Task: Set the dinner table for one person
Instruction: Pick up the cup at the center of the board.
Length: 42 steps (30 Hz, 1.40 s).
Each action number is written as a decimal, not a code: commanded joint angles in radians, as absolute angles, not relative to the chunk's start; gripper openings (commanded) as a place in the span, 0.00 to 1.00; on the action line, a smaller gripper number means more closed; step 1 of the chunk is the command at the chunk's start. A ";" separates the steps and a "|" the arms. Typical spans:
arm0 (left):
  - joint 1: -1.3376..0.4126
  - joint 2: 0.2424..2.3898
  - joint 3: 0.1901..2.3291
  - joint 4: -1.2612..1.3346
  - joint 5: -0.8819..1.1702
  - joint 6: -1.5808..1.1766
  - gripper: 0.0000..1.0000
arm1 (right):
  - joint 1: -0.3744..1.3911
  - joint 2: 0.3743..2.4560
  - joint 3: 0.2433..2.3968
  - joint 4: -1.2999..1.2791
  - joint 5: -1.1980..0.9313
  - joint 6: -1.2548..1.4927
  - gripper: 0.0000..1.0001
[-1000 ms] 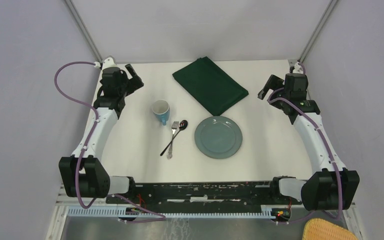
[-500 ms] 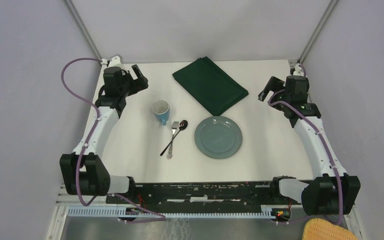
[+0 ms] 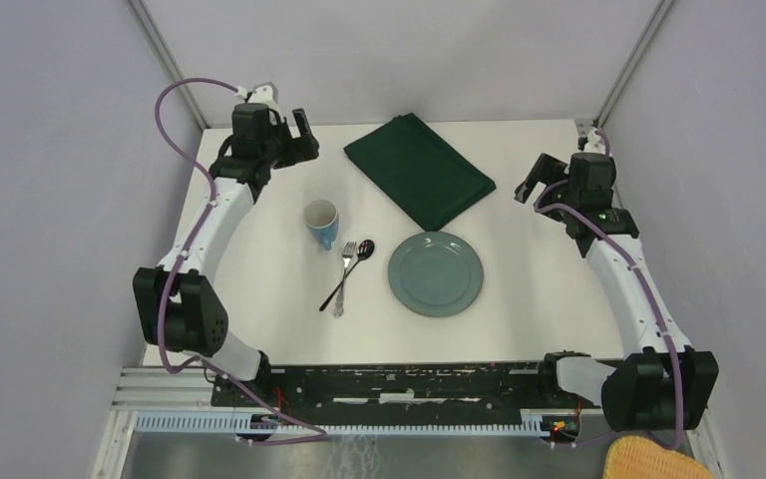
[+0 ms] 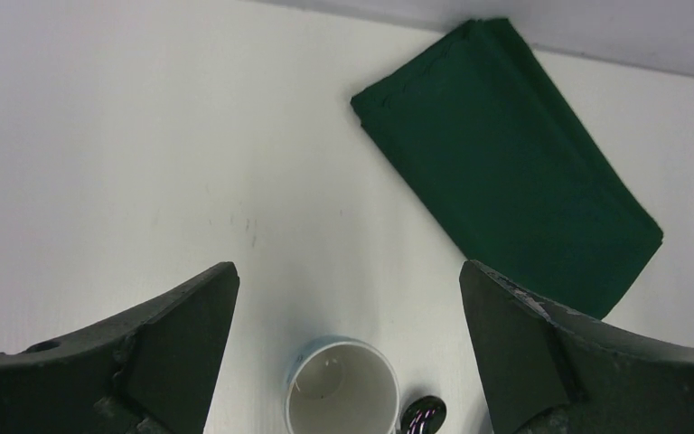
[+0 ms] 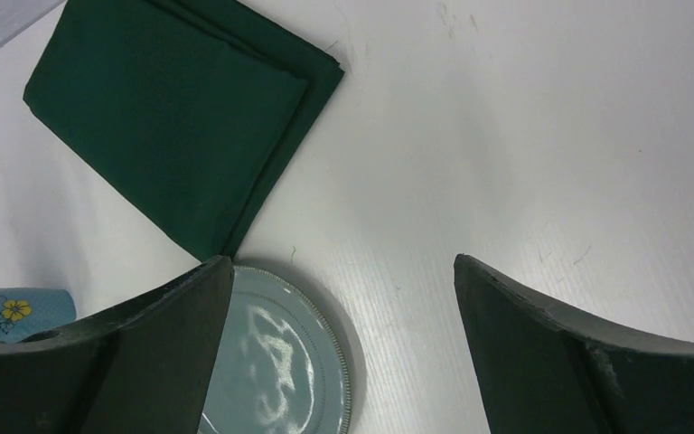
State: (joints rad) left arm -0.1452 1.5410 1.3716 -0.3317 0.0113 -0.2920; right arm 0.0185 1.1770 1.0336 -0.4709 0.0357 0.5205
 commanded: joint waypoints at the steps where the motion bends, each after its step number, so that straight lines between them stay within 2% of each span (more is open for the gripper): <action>1: -0.138 1.563 1.487 -0.318 0.050 -0.304 1.00 | 0.020 1.189 1.077 -0.384 -0.036 0.548 0.98; 6: -0.128 1.558 1.464 -0.269 0.064 -0.367 1.00 | 0.019 1.223 1.118 -0.436 0.023 0.641 0.98; 13: -0.109 1.570 1.493 -0.286 0.041 -0.372 1.00 | 0.019 1.235 1.097 -0.315 -0.107 0.602 0.98; 16: -0.103 1.521 1.416 -0.181 -0.057 -0.416 1.00 | 0.019 1.206 1.073 -0.248 -0.105 0.599 0.98; 18: -0.091 1.496 1.361 -0.116 -0.047 -0.446 1.00 | 0.020 1.194 1.068 -0.248 -0.066 0.611 0.98; 22: -0.087 1.558 1.452 -0.251 -0.034 -0.409 1.00 | 0.020 1.188 1.083 -0.315 0.053 0.640 0.98; 27: -0.091 1.529 1.379 -0.226 -0.005 -0.342 0.99 | 0.020 1.191 1.091 -0.379 0.126 0.610 0.98; 30: -0.108 1.539 1.370 -0.268 -0.008 -0.311 0.91 | 0.020 1.230 1.118 -0.430 0.095 0.581 0.98; 37: -0.242 1.566 1.357 -0.363 -0.163 -0.216 0.86 | 0.034 1.255 1.113 -0.478 0.143 0.582 0.98; 42: -0.255 1.554 1.298 -0.377 -0.207 -0.264 0.86 | 0.062 1.258 1.138 -0.528 0.214 0.561 0.98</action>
